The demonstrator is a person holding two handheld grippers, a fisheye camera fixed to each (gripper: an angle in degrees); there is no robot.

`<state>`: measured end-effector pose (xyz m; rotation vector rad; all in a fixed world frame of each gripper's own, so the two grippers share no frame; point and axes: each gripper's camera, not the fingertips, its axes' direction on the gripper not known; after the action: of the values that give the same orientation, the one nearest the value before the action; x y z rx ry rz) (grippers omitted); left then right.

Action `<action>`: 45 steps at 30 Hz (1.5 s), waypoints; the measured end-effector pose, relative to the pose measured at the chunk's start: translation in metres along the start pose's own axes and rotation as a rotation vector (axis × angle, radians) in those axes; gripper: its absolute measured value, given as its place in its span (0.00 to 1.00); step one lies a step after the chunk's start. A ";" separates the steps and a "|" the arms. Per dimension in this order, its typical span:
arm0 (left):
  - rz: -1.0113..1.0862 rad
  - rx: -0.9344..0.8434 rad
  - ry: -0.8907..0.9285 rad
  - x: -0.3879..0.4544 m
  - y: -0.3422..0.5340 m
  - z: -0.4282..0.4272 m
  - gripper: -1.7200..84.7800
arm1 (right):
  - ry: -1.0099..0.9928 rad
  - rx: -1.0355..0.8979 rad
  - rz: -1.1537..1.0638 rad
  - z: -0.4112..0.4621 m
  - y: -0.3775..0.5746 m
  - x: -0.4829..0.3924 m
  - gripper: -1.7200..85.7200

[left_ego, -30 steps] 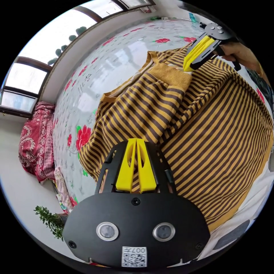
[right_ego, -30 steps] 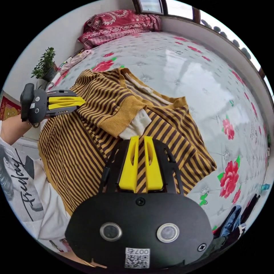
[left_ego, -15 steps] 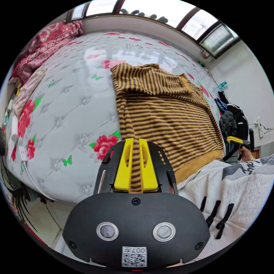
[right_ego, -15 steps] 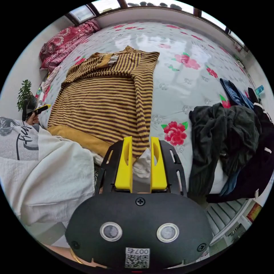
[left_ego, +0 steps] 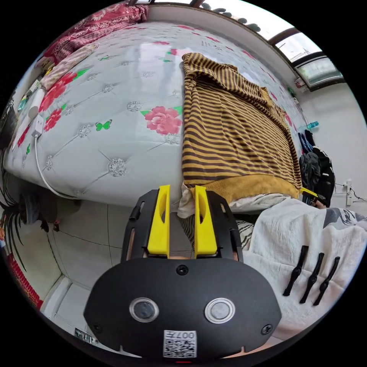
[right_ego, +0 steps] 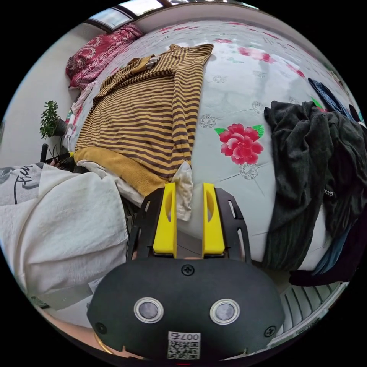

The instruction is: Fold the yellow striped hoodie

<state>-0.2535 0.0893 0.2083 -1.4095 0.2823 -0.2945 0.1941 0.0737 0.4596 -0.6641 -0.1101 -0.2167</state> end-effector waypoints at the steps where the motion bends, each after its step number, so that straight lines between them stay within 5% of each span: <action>1: 0.003 -0.022 0.004 -0.001 -0.005 0.002 0.13 | -0.030 0.003 -0.013 0.000 -0.002 0.003 0.13; 16: 0.112 -0.144 0.021 -0.015 -0.038 -0.047 0.10 | -0.232 -0.005 -0.029 0.007 -0.014 0.053 0.07; 20: 0.076 -0.219 0.164 -0.034 -0.048 -0.053 0.02 | -0.251 -0.038 -0.029 0.003 -0.015 0.066 0.03; 30: 0.122 -0.194 0.367 -0.066 -0.060 -0.147 0.01 | -0.421 0.017 -0.086 -0.062 -0.017 0.088 0.02; 45: 0.021 -0.077 0.587 -0.099 -0.247 -0.241 0.01 | -0.713 0.229 0.216 -0.159 -0.134 0.161 0.02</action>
<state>-0.4416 -0.1301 0.4209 -1.3704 0.7947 -0.6864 0.3240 -0.1543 0.4427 -0.4946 -0.7322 0.2480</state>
